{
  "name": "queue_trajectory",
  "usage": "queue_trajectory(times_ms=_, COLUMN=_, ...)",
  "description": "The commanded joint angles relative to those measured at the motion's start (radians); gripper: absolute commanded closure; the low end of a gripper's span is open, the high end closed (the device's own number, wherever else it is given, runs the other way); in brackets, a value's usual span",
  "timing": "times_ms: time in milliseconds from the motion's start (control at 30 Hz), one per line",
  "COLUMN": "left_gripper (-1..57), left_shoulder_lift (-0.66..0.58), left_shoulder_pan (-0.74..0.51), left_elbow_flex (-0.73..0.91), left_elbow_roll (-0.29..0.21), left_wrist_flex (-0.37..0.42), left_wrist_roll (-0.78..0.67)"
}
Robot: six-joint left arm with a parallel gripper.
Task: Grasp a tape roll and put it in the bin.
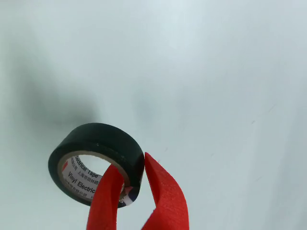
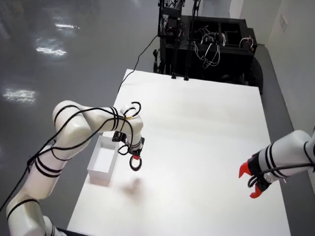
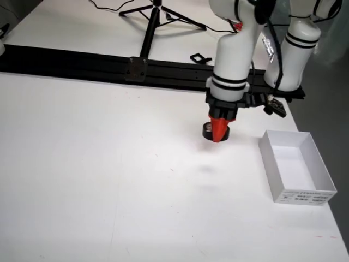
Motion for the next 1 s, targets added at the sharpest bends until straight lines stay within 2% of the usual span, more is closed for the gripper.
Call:
queue_trajectory(times_ms=33, left_gripper=57.1, left_shoulder_lift=-0.181, left_shoulder_pan=0.269, left_elbow_flex=0.162, left_elbow_roll=0.022, left_wrist_flex=0.031, left_wrist_roll=-0.045)
queue_trajectory(times_ms=567, left_gripper=57.3, left_shoulder_lift=-0.251, left_shoulder_pan=0.528, left_elbow_flex=0.211, left_elbow_roll=0.022, left_wrist_flex=0.063, left_wrist_roll=-0.113)
queue_trajectory(times_ms=1000, left_gripper=57.3, left_shoulder_lift=-0.155, left_shoulder_pan=0.558, left_elbow_flex=0.220, left_elbow_roll=0.019, left_wrist_flex=0.011, left_wrist_roll=-0.146)
